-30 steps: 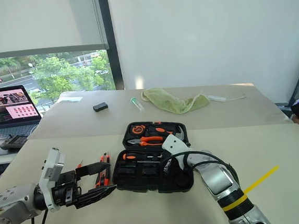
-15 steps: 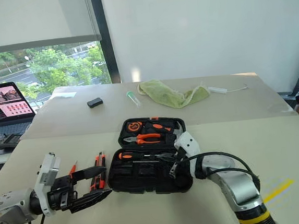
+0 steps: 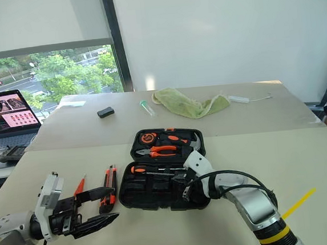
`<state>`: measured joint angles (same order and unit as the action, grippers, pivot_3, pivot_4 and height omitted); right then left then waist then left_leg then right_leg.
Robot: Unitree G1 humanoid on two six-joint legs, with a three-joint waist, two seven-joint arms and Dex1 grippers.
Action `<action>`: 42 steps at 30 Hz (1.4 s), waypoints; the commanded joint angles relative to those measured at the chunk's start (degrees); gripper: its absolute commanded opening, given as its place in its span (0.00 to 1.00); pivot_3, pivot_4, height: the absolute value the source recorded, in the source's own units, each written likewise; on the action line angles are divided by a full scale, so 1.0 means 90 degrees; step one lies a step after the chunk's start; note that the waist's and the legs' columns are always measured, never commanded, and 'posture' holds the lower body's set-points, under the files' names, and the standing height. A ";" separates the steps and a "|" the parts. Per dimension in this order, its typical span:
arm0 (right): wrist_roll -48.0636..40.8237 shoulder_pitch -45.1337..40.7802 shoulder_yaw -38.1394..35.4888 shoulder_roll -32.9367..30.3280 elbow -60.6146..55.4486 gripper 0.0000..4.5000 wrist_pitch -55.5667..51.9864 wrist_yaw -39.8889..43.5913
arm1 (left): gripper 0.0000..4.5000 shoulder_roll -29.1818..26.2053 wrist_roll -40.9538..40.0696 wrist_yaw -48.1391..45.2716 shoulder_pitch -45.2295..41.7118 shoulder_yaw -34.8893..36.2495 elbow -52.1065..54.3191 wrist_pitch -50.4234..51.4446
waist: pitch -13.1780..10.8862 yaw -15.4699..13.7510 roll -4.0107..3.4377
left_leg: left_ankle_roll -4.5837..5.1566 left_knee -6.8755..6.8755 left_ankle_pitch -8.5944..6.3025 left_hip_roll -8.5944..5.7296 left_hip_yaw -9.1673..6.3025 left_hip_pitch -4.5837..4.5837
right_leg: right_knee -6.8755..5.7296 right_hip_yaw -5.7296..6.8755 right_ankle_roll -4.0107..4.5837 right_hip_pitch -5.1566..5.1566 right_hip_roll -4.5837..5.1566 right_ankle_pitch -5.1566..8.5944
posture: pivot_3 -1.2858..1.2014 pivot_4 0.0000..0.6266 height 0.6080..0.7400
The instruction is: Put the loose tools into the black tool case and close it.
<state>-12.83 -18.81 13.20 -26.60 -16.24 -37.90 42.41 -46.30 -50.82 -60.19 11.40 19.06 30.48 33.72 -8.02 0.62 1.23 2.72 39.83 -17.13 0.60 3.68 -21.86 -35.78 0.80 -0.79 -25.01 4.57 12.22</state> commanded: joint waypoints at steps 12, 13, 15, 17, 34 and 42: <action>-0.0850 0.0000 -0.0848 0.0208 -0.0329 0.01 -0.0371 -0.0302 | 1.00 0.0025 -0.0015 -0.0174 0.0073 0.0179 -0.0023 -0.0245 | -0.0001 0.0010 0.0001 | -0.0001 0.0000 0.0000 0.0007 0.0001 0.0000 | -0.0003 -0.0001 0.0001 -0.0001 -0.0005 -0.0001 | 0.52 0.24 1.00; -0.0756 -0.0032 -0.0794 0.0206 -0.0191 0.01 -0.0351 -0.0389 | 1.00 0.0036 -0.0021 -0.0141 0.0056 0.0152 0.0007 -0.0227 | -0.0001 0.0008 0.0001 | -0.0001 0.0000 0.0001 0.0007 0.0001 0.0000 | -0.0005 -0.0001 0.0001 -0.0001 -0.0006 -0.0001 | 0.52 0.24 1.00; -0.0590 -0.0090 -0.0576 0.0135 0.0036 0.01 -0.0418 -0.0455 | 1.00 0.0053 -0.0050 -0.0043 -0.0007 0.0099 0.0091 -0.0168 | -0.0001 0.0008 0.0001 | -0.0004 0.0000 0.0002 0.0007 0.0002 0.0001 | -0.0006 0.0000 0.0002 -0.0002 -0.0006 0.0000 | 0.52 0.24 1.00; -0.0301 -0.0137 -0.0168 -0.0030 0.0299 0.01 -0.0500 -0.0417 | 1.00 0.0066 -0.0074 0.0038 -0.0061 0.0061 0.0146 -0.0124 | -0.0001 0.0008 0.0001 | -0.0006 0.0000 0.0003 0.0007 0.0002 0.0000 | -0.0008 0.0000 0.0003 -0.0002 -0.0007 0.0000 | 0.52 0.24 1.00; -0.1727 0.0034 -0.0965 0.0028 -0.0200 0.01 0.1360 0.1021 | 1.00 0.0515 -0.0178 0.2491 -0.0239 0.0787 0.0281 0.0470 | 0.0021 -0.0054 0.0102 | -0.0017 -0.0016 -0.0009 0.0031 0.0002 0.0168 | -0.0004 -0.0006 0.0034 0.0127 -0.0016 0.0035 | 0.52 0.24 1.00; -0.3086 0.0281 -0.1956 -0.1156 -0.1653 0.57 0.0738 0.1689 | 1.00 0.0214 -0.0355 0.5812 -0.1243 0.0857 0.0286 0.3321 | -0.0047 -0.0082 0.0026 | -0.0024 -0.0014 -0.0007 0.0026 -0.0020 0.0071 | -0.0004 -0.0007 0.0018 0.0059 -0.0003 0.0002 | 0.52 0.24 1.00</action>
<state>-37.46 -16.50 -1.63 -35.34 -27.88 -30.54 56.26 -42.62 -52.11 -14.54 3.61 25.90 32.05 55.06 -8.45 -0.11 1.46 2.50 39.70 -17.20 0.85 3.45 -21.25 -35.80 0.75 -0.61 -24.48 4.54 12.26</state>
